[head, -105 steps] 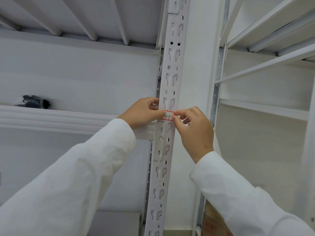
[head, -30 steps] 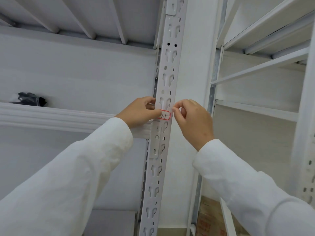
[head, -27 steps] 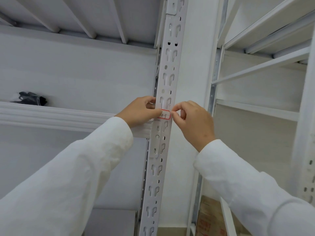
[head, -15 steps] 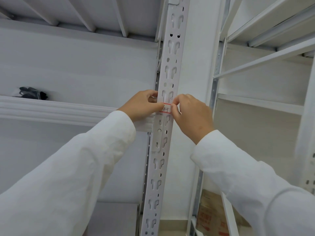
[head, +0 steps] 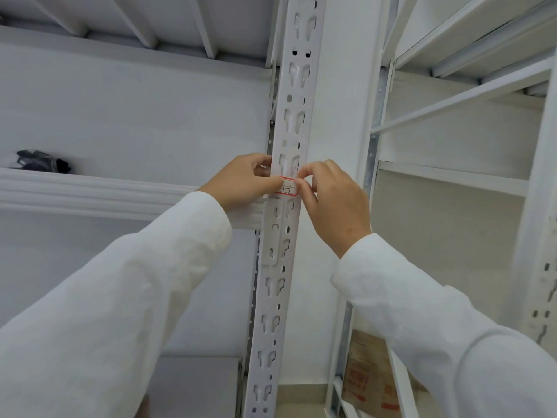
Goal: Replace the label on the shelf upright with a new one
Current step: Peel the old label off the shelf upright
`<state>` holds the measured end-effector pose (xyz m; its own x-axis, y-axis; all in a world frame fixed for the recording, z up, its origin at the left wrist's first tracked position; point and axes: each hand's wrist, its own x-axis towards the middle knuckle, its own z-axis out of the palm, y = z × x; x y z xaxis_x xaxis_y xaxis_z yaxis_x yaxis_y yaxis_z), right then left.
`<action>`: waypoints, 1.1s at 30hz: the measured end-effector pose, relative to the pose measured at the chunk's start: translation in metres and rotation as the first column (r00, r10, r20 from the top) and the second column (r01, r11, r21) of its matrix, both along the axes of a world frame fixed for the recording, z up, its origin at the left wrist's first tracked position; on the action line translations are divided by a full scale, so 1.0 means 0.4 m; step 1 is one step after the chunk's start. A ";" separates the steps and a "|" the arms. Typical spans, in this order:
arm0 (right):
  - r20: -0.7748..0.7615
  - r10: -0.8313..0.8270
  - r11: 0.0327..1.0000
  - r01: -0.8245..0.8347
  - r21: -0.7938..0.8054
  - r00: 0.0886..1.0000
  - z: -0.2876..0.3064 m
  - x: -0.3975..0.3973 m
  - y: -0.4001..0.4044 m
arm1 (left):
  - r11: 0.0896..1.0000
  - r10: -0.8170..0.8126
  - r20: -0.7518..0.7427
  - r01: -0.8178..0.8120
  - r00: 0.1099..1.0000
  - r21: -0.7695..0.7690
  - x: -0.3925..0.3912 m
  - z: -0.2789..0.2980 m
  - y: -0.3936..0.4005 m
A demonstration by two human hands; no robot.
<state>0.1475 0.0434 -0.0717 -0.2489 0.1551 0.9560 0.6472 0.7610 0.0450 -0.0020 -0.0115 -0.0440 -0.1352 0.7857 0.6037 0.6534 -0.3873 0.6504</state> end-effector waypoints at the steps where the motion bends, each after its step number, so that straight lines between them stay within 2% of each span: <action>1: -0.002 -0.005 1.000 0.005 0.014 1.000 -0.003 -0.002 0.002 | 1.000 -0.006 -0.001 0.006 1.000 0.002 0.001 0.000 -0.001; 8: -0.065 -0.002 1.000 0.002 -0.008 0.998 -0.010 -0.017 -0.002 | 1.000 -0.017 -0.001 0.017 1.000 0.011 0.006 -0.002 -0.009; 13: 0.009 -0.007 0.995 0.008 -0.096 1.000 0.007 -0.023 -0.016 | 1.000 0.000 -0.008 0.000 1.000 0.001 0.006 -0.002 -0.015; 19: -0.082 0.106 0.990 -0.113 -0.087 0.991 0.000 0.002 0.000 | 1.000 -0.001 -0.012 0.001 1.000 -0.007 0.005 -0.001 -0.008; 25: -0.065 0.052 0.997 -0.056 -0.057 0.997 -0.009 -0.008 0.002 | 1.000 -0.003 -0.017 0.003 1.000 0.005 0.003 -0.001 -0.007; 33: -0.074 -0.022 0.995 0.015 -0.098 0.997 0.001 -0.024 -0.016 | 1.000 0.011 -0.011 -0.011 1.000 0.002 0.006 -0.001 -0.011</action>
